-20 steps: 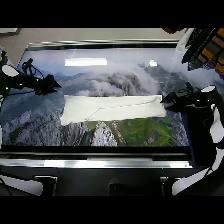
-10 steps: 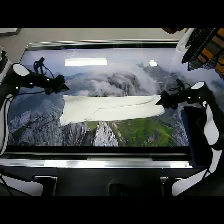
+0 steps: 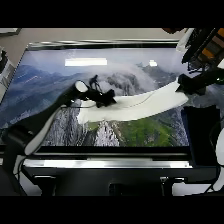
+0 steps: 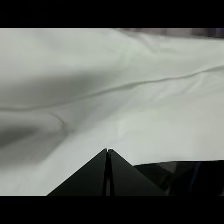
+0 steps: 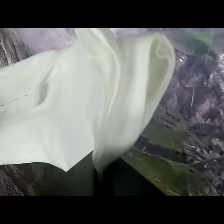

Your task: Fold the clothes and pants, and hang the long-sleeved shirts on hangers.

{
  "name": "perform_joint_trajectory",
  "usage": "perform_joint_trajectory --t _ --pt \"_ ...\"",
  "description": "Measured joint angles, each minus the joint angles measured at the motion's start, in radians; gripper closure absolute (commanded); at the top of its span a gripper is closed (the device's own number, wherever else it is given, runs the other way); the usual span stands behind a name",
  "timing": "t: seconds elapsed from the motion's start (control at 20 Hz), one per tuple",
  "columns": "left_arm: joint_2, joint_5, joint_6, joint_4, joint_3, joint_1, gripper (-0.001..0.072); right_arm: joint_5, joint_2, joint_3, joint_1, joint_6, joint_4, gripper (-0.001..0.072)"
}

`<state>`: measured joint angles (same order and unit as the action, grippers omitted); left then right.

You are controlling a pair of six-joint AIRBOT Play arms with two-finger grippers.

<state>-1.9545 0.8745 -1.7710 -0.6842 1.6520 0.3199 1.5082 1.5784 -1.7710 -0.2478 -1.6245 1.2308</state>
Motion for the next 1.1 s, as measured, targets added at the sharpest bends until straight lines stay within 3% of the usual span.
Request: perform_joint_trajectory --t 0.3,0.75,0.95,1.1 --pt "-0.16 -0.113 -0.023 0.211 0.111 0.196 0.0691 0.072 -0.115 -0.037 0.0 -0.035 0.032 0.0683" --pt "-0.309 -0.19 -0.108 0.27 0.321 0.32 0.0691 0.1 -0.193 -0.042 0.0 -0.056 0.042 0.0683" --pt "-0.281 -0.095 -0.113 0.222 0.343 0.275 0.0691 0.104 -0.198 -0.042 0.001 -0.061 0.031 0.0683" --pt "-0.189 0.055 -0.114 0.058 0.349 0.19 0.069 0.098 -0.198 -0.042 0.015 -0.085 -0.016 0.0684"
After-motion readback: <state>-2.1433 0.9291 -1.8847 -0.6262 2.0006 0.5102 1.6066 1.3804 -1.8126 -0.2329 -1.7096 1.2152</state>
